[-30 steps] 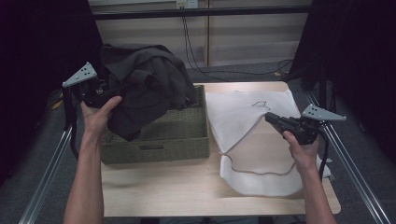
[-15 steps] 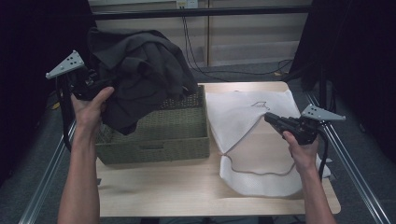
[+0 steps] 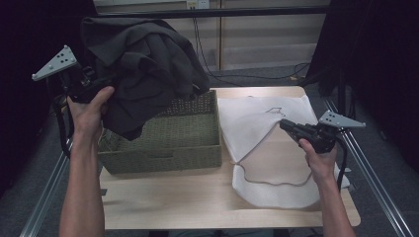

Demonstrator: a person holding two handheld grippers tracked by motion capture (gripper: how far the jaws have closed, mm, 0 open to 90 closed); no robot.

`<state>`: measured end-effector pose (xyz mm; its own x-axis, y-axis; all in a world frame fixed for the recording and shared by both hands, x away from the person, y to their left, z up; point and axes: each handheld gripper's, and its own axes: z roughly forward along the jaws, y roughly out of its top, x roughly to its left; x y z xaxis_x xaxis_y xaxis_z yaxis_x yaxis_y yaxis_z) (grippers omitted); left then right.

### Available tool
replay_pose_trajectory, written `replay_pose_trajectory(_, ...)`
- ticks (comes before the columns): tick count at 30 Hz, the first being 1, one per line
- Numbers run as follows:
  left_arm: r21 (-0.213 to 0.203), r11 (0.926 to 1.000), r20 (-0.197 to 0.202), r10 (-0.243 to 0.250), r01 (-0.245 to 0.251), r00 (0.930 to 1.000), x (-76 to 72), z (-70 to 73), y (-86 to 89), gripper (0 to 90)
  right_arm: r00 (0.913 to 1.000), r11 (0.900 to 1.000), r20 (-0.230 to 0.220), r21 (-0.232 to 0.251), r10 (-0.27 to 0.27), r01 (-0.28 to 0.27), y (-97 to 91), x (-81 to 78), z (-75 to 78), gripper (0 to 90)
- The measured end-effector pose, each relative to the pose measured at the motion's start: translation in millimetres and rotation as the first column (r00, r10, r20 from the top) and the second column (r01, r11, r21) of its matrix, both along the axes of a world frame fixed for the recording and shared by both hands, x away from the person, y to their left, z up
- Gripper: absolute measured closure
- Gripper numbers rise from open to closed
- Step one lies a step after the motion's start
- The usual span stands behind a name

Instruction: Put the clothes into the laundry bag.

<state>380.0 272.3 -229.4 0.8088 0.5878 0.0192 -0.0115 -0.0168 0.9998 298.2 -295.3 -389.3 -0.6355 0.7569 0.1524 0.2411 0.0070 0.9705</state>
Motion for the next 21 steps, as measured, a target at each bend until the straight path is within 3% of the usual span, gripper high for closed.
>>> replay_pose_trajectory(13,-0.051,0.9984,0.039,-0.025,0.027,0.9989,-24.6,12.3,-3.9,70.6,1.0000,1.0000,-0.008,-0.002,0.002,-0.002,3.4,1.0,-1.5,89.3)
replay_pose_trajectory(21,-0.039,0.9970,0.070,-0.064,0.067,0.9955,-35.4,16.8,-15.9,70.6,0.9999,0.9999,-0.009,-0.008,0.006,-0.006,6.0,1.3,-2.0,89.3)
